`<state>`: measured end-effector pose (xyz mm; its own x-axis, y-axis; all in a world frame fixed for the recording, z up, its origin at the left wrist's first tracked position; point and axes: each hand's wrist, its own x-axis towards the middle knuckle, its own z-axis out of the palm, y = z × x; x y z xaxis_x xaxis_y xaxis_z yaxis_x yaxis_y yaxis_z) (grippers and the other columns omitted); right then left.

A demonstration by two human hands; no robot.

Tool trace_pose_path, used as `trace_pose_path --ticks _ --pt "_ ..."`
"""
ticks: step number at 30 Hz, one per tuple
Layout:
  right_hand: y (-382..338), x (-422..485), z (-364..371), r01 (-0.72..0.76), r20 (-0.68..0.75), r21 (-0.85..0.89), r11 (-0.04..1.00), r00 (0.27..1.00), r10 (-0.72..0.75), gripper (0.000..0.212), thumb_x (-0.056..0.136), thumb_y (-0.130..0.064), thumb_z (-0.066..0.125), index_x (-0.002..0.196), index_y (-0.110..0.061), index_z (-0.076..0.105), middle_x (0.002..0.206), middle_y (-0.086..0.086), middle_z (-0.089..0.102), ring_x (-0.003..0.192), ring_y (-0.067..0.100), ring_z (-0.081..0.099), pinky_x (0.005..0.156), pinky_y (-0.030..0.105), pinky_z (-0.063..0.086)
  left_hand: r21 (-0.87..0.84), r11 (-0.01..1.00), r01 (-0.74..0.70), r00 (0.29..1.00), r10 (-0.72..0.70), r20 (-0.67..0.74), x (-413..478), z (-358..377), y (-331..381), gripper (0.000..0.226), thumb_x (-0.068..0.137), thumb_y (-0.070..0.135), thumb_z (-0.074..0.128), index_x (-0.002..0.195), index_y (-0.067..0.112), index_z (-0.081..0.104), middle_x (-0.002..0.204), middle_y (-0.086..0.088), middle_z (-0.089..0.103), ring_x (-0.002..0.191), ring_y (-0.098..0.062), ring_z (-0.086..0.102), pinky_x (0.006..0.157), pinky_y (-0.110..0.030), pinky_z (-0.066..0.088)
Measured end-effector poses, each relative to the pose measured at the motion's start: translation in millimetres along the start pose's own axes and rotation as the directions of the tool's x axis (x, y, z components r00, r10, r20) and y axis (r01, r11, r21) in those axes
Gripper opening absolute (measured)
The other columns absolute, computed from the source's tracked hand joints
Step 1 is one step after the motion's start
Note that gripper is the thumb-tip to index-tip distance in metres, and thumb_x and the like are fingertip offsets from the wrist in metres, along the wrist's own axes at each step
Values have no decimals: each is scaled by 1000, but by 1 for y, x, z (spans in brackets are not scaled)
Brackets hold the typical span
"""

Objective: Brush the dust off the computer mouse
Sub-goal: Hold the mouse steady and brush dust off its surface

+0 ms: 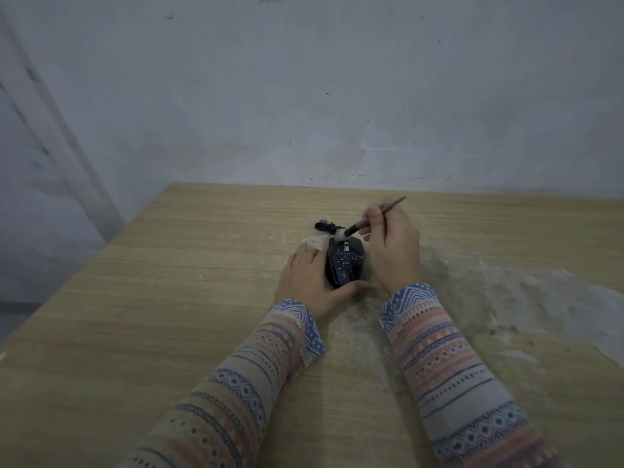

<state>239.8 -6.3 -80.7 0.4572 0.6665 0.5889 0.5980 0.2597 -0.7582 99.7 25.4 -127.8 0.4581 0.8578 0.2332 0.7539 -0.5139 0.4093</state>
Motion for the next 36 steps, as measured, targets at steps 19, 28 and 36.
trace_pose_path --ticks 19,28,36 --pt "-3 -3 1 -93 103 109 990 991 82 24 104 -22 40 91 -15 59 77 -2 68 68 8 64 64 17 54 4 999 49 998 -49 -48 0 -2 0 109 54 94 39 136 21 48 138 -1 48 135 -24 33 112 -41 29" --pt "-5 -2 1 -112 39 83 990 993 109 25 102 -18 42 85 -20 60 74 -9 67 65 0 63 62 13 52 -14 998 63 997 -64 -33 -1 -2 1 110 52 94 39 133 21 49 137 -3 48 138 -28 31 112 -43 28" --pt "-4 -4 3 -130 126 -47 990 983 135 18 100 -21 50 89 -21 65 89 -1 72 85 11 68 84 34 57 -32 997 74 997 -74 -24 0 2 -2 111 54 93 42 139 23 43 145 -5 42 143 -25 20 118 -42 19"
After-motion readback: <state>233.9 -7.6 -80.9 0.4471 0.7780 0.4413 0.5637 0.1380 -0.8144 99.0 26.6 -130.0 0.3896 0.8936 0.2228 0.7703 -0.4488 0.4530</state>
